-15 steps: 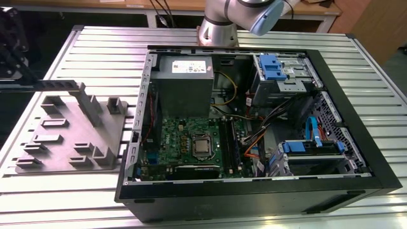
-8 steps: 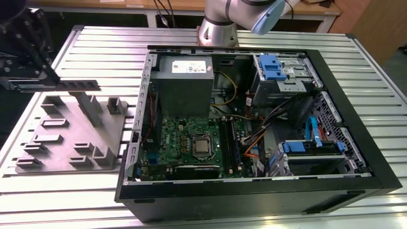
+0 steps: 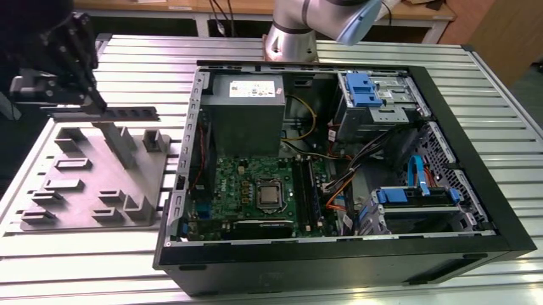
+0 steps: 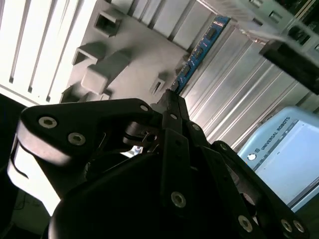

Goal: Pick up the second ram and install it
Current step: 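Pick up the second ram and move it above second insertion slot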

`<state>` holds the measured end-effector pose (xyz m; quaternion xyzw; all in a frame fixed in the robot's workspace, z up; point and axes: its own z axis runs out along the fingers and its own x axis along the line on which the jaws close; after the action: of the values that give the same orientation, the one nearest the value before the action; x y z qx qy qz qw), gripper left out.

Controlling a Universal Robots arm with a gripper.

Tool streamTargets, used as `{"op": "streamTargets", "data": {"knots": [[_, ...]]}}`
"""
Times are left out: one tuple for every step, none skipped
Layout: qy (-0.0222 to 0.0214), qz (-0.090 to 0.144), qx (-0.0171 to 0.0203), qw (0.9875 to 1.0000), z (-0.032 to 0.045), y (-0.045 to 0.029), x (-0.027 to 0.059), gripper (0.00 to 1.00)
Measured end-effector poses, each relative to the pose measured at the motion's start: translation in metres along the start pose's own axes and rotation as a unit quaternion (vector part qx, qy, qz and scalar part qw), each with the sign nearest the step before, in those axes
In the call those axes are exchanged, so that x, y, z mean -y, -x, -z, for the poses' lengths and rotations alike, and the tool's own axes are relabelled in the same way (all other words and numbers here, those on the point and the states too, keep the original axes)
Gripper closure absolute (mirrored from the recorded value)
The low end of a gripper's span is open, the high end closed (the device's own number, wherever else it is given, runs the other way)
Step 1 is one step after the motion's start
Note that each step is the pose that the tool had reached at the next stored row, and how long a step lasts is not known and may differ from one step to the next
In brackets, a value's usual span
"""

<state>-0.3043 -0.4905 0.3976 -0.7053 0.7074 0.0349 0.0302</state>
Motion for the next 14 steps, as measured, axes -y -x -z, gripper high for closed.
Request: {"op": "streamTargets", "data": {"knots": [[0.0,0.0,0.0,1.0,0.0,0.0,0.0041,0.92],[0.0,0.0,0.0,1.0,0.0,0.0,0.0077,0.92],[0.0,0.0,0.0,1.0,0.0,0.0,0.0112,0.92],[0.0,0.0,0.0,1.0,0.0,0.0,0.015,0.92],[0.0,0.0,0.0,1.0,-0.0001,0.0,0.0188,0.92],[0.0,0.0,0.0,1.0,-0.0001,0.0001,0.0225,0.92],[0.0,0.0,0.0,1.0,-0.0002,0.0,0.0263,0.92],[0.0,0.0,0.0,1.0,-0.0001,0.0001,0.0299,0.92],[0.0,0.0,0.0,1.0,-0.0001,0.0001,0.0335,0.92],[0.0,0.0,0.0,1.0,-0.0001,0.0001,0.0373,0.92],[0.0,0.0,0.0,1.0,-0.0002,0.0001,0.0407,0.92],[0.0,0.0,0.0,1.0,-0.0002,0.0001,0.0444,0.92],[0.0,0.0,0.0,1.0,-0.0003,0.0001,0.0485,0.92],[0.0,0.0,0.0,1.0,-0.0003,0.0001,0.0523,0.92]]}}
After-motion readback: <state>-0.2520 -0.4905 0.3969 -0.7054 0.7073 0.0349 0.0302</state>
